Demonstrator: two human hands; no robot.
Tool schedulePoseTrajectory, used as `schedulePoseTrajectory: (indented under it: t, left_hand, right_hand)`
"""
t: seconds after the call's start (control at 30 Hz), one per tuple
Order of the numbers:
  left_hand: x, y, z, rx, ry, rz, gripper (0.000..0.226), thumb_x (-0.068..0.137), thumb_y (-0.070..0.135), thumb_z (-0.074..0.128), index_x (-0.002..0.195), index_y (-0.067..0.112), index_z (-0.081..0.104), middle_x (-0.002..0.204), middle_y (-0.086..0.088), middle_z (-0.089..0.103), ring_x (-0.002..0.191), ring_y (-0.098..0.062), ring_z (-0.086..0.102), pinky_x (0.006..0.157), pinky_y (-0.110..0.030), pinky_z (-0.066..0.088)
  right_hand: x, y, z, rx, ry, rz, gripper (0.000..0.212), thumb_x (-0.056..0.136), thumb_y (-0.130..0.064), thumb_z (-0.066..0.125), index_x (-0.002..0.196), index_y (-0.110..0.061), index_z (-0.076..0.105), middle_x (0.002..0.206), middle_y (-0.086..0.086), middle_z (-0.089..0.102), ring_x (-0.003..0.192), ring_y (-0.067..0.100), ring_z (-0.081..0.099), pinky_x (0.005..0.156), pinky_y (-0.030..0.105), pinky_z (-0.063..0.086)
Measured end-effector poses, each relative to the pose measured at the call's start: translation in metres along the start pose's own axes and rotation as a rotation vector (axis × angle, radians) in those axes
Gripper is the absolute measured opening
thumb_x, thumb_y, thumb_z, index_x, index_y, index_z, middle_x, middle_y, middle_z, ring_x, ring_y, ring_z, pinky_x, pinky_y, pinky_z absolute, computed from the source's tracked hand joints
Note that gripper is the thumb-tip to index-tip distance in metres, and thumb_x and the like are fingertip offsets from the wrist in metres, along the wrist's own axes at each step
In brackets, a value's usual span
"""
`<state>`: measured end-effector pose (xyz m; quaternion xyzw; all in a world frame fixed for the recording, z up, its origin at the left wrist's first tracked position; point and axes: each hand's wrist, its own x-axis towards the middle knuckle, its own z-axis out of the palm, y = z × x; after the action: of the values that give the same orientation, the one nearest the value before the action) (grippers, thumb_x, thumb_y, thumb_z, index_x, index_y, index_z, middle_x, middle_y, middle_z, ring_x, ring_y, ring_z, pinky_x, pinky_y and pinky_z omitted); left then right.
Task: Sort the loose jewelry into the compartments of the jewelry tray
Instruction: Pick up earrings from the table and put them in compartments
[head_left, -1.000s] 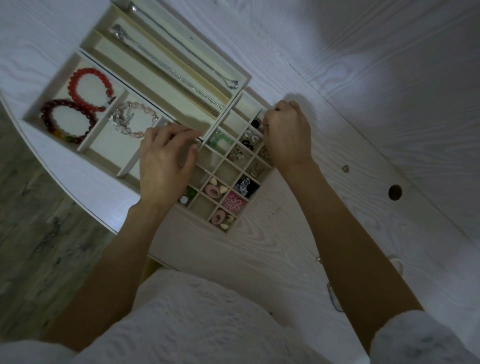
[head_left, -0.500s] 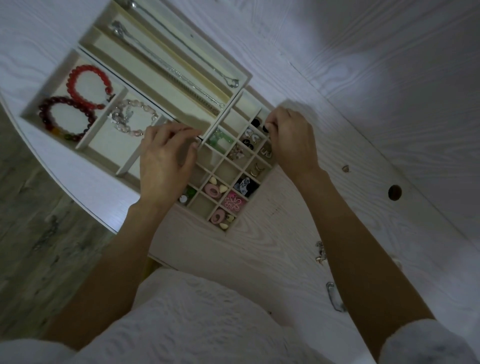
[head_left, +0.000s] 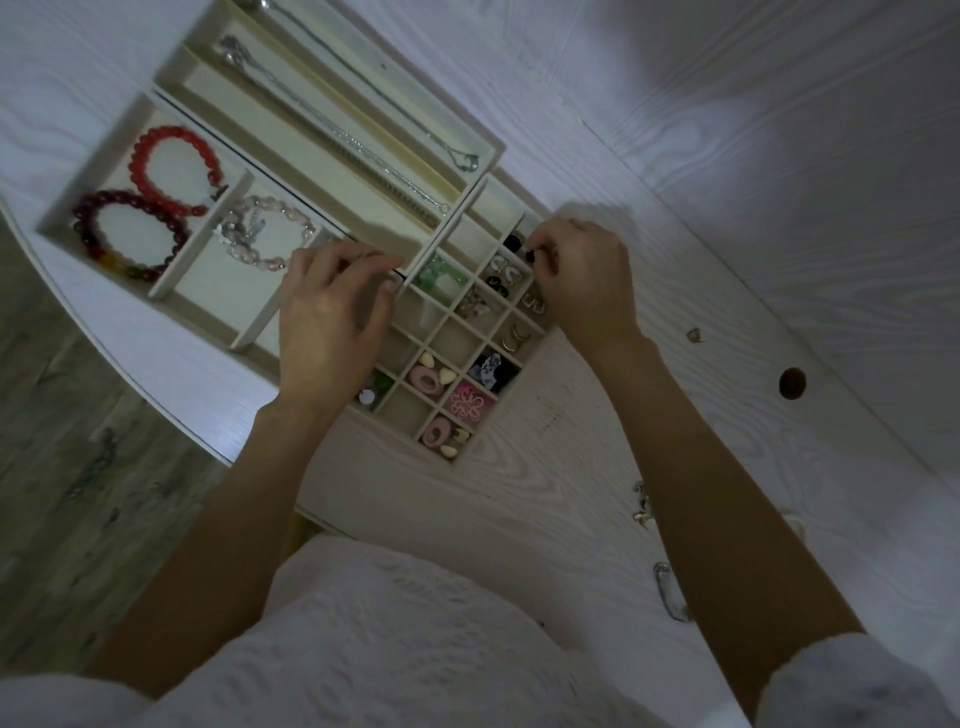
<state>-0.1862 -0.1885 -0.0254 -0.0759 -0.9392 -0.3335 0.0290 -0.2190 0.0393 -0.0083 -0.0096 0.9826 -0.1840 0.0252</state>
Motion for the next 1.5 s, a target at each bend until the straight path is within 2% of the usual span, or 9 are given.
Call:
schedulePoseTrajectory:
  t: [0.13,0.27,0.5,0.93,1.13,1.23,1.4,1.5]
  left_hand:
    - [0.0,0.001,-0.001,0.006,-0.001,0.004,0.023,0.093,0.016,0.056,0.11,0.009,0.069,0.105,-0.012,0.063,0.098,-0.029,0.047,0.085,-0.017,0.025]
    - [0.001,0.0,0.0,0.011,-0.004,0.009,0.022,0.093,0.016,0.056,0.11,0.009,0.069,0.105,-0.013,0.063,0.097,-0.031,0.049,0.084,-0.016,0.025]
    - [0.001,-0.001,0.001,0.024,-0.003,0.021,0.022,0.093,0.016,0.057,0.111,0.009,0.069,0.105,-0.012,0.063,0.097,-0.033,0.051,0.083,-0.019,0.025]
    - [-0.001,-0.006,0.003,0.056,0.007,0.072,0.024,0.089,0.022,0.065,0.11,0.013,0.07,0.107,-0.011,0.063,0.097,-0.031,0.049,0.084,-0.028,0.032]
    - [-0.001,-0.007,0.004,0.071,0.014,0.094,0.024,0.086,0.019,0.066,0.109,0.015,0.071,0.107,-0.01,0.063,0.096,-0.031,0.05,0.084,-0.023,0.028]
    - [0.0,-0.008,0.004,0.079,0.014,0.103,0.022,0.087,0.019,0.065,0.108,0.017,0.072,0.107,-0.008,0.063,0.095,-0.032,0.05,0.083,-0.026,0.029]
    - [0.0,-0.009,0.004,0.116,-0.015,0.102,0.024,0.088,0.022,0.061,0.11,0.017,0.07,0.107,-0.009,0.063,0.095,-0.033,0.05,0.082,-0.036,0.037]
    - [-0.003,0.002,0.003,0.118,0.003,0.147,0.025,0.09,0.02,0.057,0.11,0.012,0.07,0.105,-0.013,0.063,0.095,-0.032,0.05,0.084,-0.038,0.038]
  right_hand:
    - [-0.002,-0.005,0.004,-0.216,0.162,-0.052,0.007,0.075,-0.003,0.07,0.07,-0.006,0.071,0.067,0.007,0.064,0.07,0.025,0.058,0.052,0.025,0.039]
    - [-0.001,-0.004,0.006,-0.25,0.23,-0.009,0.012,0.071,-0.01,0.072,0.061,-0.007,0.066,0.077,0.007,0.056,0.072,0.024,0.052,0.057,0.025,0.037]
    - [-0.001,-0.001,0.012,-0.024,0.186,0.138,0.01,0.079,-0.016,0.067,0.074,-0.009,0.071,0.089,0.01,0.057,0.083,0.026,0.051,0.064,0.029,0.044]
    - [-0.002,-0.002,0.005,-0.06,0.14,0.114,0.009,0.08,-0.018,0.068,0.079,-0.013,0.076,0.085,0.008,0.058,0.084,0.027,0.05,0.067,0.026,0.036]
    - [-0.003,-0.001,0.001,-0.065,0.095,0.107,0.014,0.084,-0.02,0.066,0.092,-0.012,0.075,0.094,0.009,0.059,0.091,0.028,0.05,0.074,0.027,0.038]
    - [-0.008,-0.001,-0.003,-0.038,0.092,0.118,0.02,0.087,-0.024,0.062,0.096,-0.012,0.073,0.099,0.009,0.059,0.093,0.026,0.05,0.078,0.033,0.043]
    - [-0.045,0.003,-0.026,0.046,0.171,0.133,0.021,0.089,-0.025,0.058,0.102,-0.012,0.07,0.102,0.007,0.06,0.094,0.023,0.053,0.081,0.033,0.038]
    - [-0.109,0.021,-0.039,0.004,0.211,0.222,0.027,0.091,-0.025,0.054,0.112,-0.013,0.066,0.113,0.006,0.061,0.106,0.023,0.053,0.09,0.033,0.034]
